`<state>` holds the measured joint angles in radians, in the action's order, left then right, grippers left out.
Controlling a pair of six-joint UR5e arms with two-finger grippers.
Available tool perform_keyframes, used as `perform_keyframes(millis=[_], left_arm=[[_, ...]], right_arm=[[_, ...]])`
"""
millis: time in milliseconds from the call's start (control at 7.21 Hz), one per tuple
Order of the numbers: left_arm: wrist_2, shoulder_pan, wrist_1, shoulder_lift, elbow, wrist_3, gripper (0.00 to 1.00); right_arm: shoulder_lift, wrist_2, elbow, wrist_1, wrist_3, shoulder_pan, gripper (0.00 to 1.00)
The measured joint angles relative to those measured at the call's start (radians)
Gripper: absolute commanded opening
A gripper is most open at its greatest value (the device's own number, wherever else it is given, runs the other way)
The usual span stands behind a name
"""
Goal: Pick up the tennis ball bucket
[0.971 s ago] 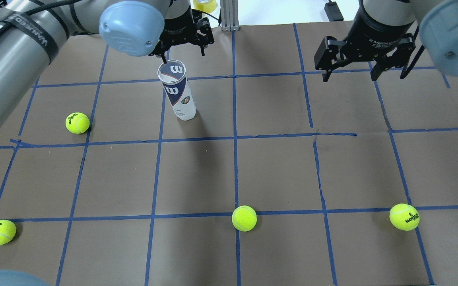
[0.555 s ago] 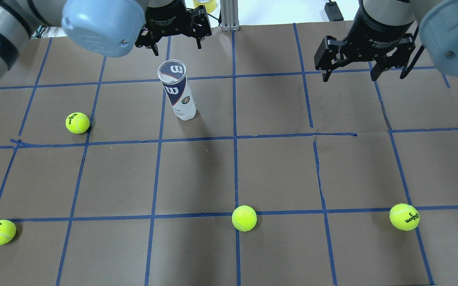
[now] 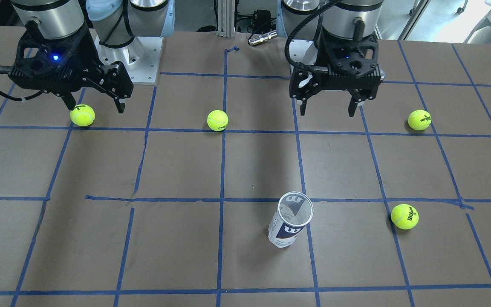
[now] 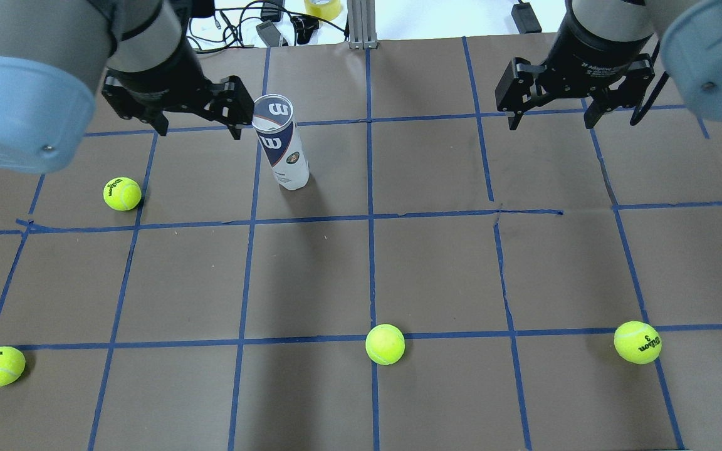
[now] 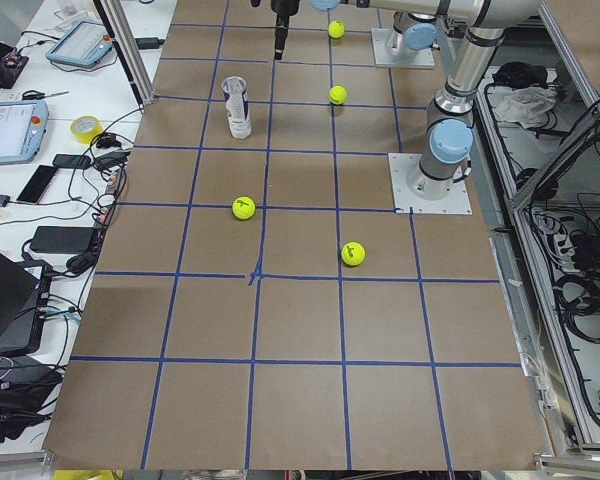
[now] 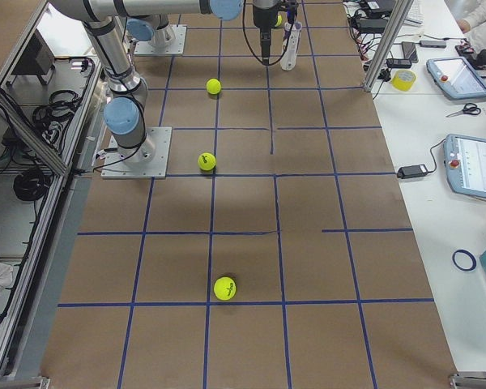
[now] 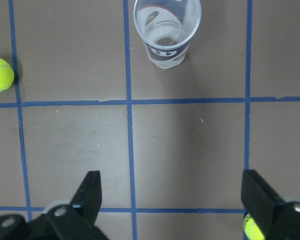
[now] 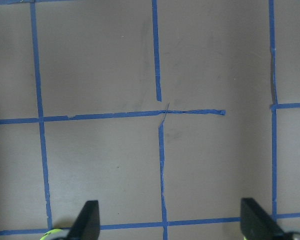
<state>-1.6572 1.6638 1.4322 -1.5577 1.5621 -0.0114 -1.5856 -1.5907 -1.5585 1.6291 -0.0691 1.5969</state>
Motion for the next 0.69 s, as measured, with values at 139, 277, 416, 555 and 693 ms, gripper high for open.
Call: perform_keyframes(millis=[139, 277, 416, 555, 693], left_arm=[[0.016, -0.035, 0.002, 0.011, -0.002, 0.042, 1.0], [0.033, -0.05, 0.002, 0.013, -0.004, 0.055, 1.0], [0.044, -0.055, 0.002, 0.011, -0.004, 0.055, 1.0], [0.05, -0.055, 0.002, 0.011, -0.004, 0.054, 1.0], [0.052, -0.055, 0.002, 0.011, -0.004, 0.053, 1.0]], right_arm=[[0.0, 0.0, 0.0, 0.0, 0.0, 0.0, 1.0], [0.0, 0.0, 0.0, 0.0, 0.0, 0.0, 1.0], [0.0, 0.0, 0.0, 0.0, 0.0, 0.0, 1.0], [0.0, 0.001, 0.0, 0.0, 0.0, 0.0, 1.0], [0.001, 0.001, 0.0, 0.0, 0.0, 0.0, 1.0]])
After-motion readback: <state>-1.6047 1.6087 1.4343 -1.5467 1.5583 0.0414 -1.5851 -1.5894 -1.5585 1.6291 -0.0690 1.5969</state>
